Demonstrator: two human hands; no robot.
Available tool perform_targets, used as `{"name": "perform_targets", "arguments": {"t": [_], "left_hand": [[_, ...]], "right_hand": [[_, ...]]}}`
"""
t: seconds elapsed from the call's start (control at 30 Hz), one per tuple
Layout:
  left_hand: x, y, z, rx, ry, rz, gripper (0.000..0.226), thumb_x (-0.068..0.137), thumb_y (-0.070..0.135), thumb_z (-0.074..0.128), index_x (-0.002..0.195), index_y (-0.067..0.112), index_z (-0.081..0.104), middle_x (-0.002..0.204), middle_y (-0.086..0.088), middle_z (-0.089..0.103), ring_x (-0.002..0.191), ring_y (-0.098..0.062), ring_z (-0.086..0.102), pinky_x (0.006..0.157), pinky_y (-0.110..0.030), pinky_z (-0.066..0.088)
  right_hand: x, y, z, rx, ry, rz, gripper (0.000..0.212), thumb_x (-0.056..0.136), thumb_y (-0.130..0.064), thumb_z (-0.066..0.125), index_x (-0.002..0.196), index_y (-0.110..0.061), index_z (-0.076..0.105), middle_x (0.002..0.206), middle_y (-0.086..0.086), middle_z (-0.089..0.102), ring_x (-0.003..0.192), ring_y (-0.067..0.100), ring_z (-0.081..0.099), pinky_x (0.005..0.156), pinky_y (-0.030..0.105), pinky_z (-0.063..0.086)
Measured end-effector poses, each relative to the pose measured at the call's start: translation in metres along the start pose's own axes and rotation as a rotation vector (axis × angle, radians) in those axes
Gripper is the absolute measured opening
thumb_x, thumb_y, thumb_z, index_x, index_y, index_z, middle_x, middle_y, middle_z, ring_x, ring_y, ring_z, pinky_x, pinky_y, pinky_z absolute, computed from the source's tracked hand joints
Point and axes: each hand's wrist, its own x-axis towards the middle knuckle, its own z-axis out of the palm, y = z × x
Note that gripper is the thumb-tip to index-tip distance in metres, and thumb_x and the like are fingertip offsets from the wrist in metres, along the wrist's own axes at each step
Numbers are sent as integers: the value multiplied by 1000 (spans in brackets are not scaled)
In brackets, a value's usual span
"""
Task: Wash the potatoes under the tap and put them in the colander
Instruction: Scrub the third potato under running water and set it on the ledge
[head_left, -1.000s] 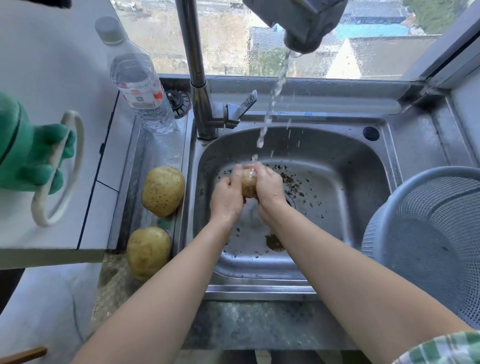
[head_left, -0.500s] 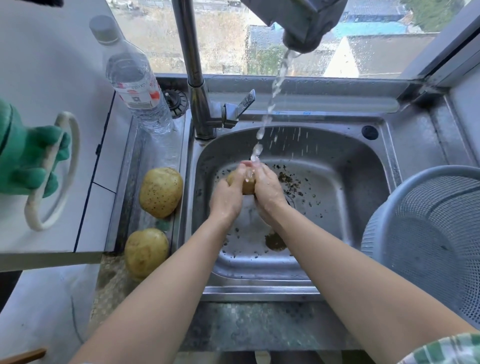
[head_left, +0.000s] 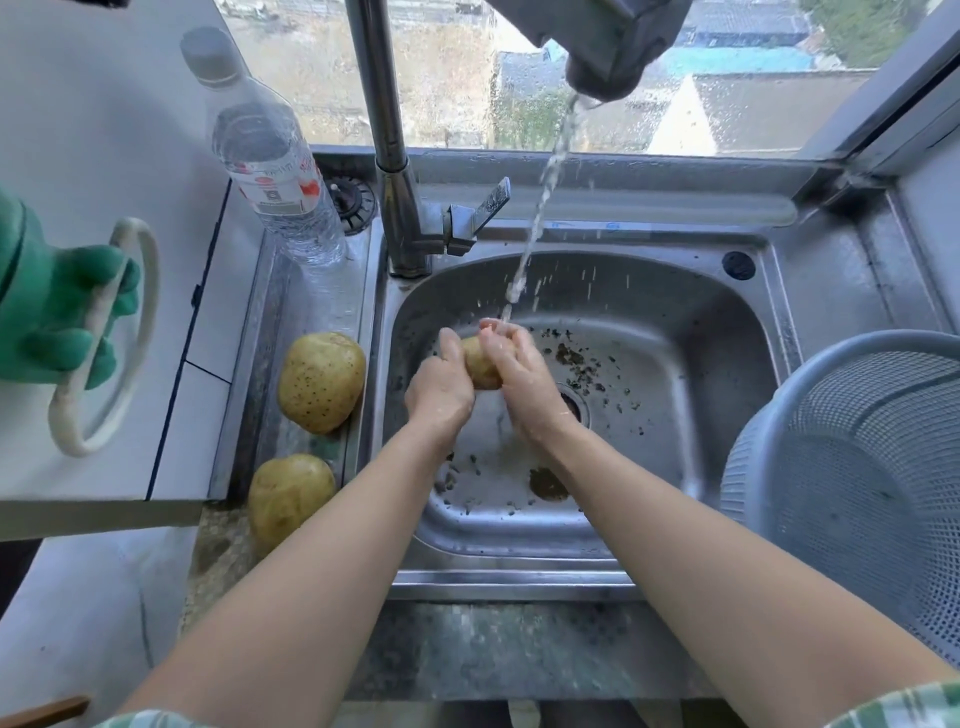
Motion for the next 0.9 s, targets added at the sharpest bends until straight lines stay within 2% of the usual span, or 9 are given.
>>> {"name": "perform_targets", "arguments": {"t": [0.1,0.23,0.3,0.37,0.47,0.6,0.73,0.8,0.9], "left_hand": [[1,0,-4,76,-3,-10,98,91,67,-2,116,4,69,114,-24,69,113,-40,62,102,-51,46],[-12,-3,1,116,-77,127,113,77,85,3,108,2,73,104,-25,71,102,-44,64,96,-51,50],[-15,-1,4,28,-64,171,108,75,87,17,106,-1,70,105,-29,69,102,-49,63,92,-55,50],[-12,-1,5,-12,18,177,94,85,79,17,106,6,72,102,-24,72,101,-44,65,94,-51,51],[-5,-4,2,-2,92,98,90,97,64,6,110,2,70,105,-22,72,102,-38,65,98,-47,48],[-4,-11,1,58,92,85,97,97,62,0,108,-3,71,105,-23,72,103,-38,65,98,-46,47],[-15,-11,5,-3,17,232,92,82,83,15,115,10,62,105,-15,71,98,-36,66,93,-52,51],[-15,-6,5,-130,-7,233,81,77,82,29,113,15,56,106,-20,68,89,-37,65,90,-58,50],[-8,0,1,-212,24,93,75,78,76,20,104,20,61,90,-18,67,82,-39,65,85,-56,53]], "right_hand": [[0,0,-4,-51,-14,-68,35,91,-26,66,119,-9,54,103,9,61,87,16,63,69,21,55],[10,-4,3,-93,213,28,37,96,-52,49,84,-18,57,84,4,65,79,23,64,74,39,56],[13,-3,4,-84,209,46,37,99,-52,40,92,-20,59,94,5,67,90,23,66,83,39,56],[10,-5,3,-56,111,43,34,105,-40,34,116,-17,55,104,2,61,88,11,60,75,22,50],[3,-3,-8,8,-91,28,43,100,-29,49,141,-19,40,120,6,55,92,7,56,67,12,45],[-3,0,-7,-24,-67,-24,40,88,-31,67,121,-19,50,111,8,61,89,11,61,63,13,48],[-1,-6,2,-25,176,52,25,104,-32,40,103,-13,57,89,1,63,74,8,60,58,16,47],[2,-2,3,38,182,83,30,106,-30,32,107,-14,58,96,6,63,80,12,60,61,20,48],[0,2,3,202,47,55,29,104,-17,30,122,-15,52,108,9,58,89,16,58,70,23,50]]}}
